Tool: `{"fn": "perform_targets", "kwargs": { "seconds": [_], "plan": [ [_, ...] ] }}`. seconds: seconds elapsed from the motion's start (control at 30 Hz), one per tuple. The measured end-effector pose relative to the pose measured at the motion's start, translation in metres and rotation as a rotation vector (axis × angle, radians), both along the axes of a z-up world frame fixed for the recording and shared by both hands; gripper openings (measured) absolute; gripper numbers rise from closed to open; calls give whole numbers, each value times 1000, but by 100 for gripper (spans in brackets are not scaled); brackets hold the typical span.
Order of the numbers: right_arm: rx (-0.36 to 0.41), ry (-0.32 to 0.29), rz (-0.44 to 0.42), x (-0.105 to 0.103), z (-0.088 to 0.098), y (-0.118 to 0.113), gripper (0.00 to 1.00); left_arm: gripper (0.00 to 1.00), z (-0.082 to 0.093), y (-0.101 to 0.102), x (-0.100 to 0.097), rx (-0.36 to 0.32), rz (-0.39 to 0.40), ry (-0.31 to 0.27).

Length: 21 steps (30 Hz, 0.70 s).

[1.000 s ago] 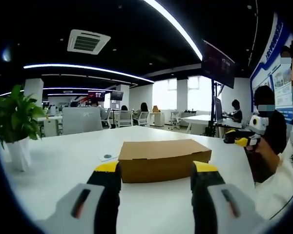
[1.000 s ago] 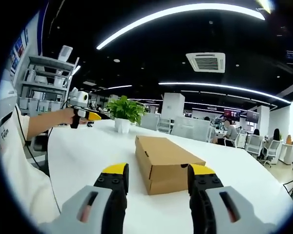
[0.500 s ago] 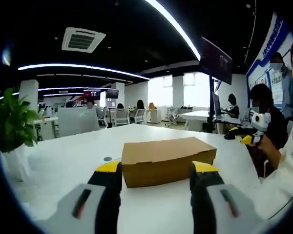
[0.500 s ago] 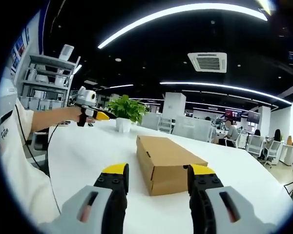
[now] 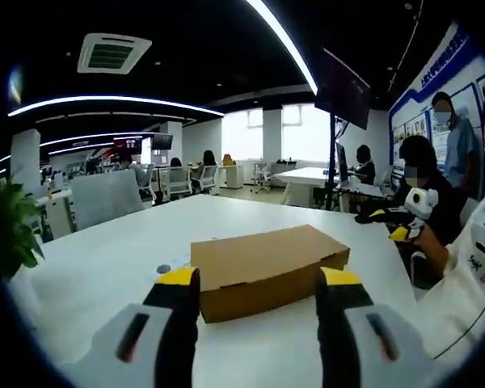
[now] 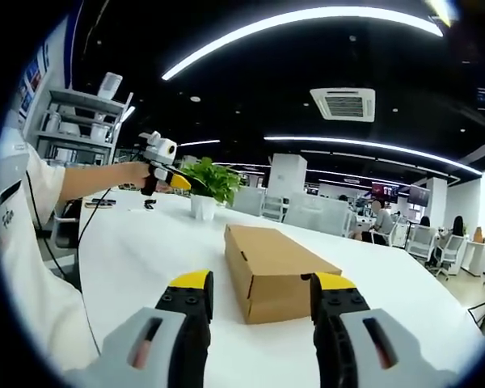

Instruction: Operate the shoe box by opening the lid, removing the specified soft item, and placing it in the target area until the item is outside and the box remains undamaged.

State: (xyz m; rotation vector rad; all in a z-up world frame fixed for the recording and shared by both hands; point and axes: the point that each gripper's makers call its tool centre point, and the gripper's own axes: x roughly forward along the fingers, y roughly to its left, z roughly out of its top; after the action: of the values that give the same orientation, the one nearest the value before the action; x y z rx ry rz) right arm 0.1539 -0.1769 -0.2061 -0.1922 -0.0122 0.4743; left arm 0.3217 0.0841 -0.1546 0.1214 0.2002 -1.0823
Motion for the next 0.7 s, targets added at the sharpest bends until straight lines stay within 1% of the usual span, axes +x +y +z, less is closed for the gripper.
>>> {"fn": "perform_targets", "kwargs": {
  "seconds": [0.13, 0.17, 0.2, 0.3, 0.4, 0.5, 0.57, 0.7],
  "plan": [
    [8, 7, 1, 1, -3, 0, 49, 59, -5, -2, 3, -1, 3, 20],
    [7, 8, 1, 1, -3, 0, 49, 59, -8, -2, 4, 3, 14, 21],
    [7, 11, 4, 1, -5, 0, 49, 59, -12, -1, 7, -5, 43, 28],
    [9, 16, 2, 2, -7, -1, 49, 59, -21, -3, 10, -25, 59, 18],
    [10, 21, 3, 2, -7, -1, 49, 62, -30, -8, 13, 0, 46, 21],
    [9, 13, 3, 1, -4, -1, 49, 63, -26, -8, 17, -13, 40, 10],
    [22, 12, 1, 1, -3, -3, 49, 63, -25, -10, 18, -34, 25, 20],
    [35, 23, 4, 4, -8, -2, 50, 64, -30, -10, 21, -41, 28, 25]
  ]
}}
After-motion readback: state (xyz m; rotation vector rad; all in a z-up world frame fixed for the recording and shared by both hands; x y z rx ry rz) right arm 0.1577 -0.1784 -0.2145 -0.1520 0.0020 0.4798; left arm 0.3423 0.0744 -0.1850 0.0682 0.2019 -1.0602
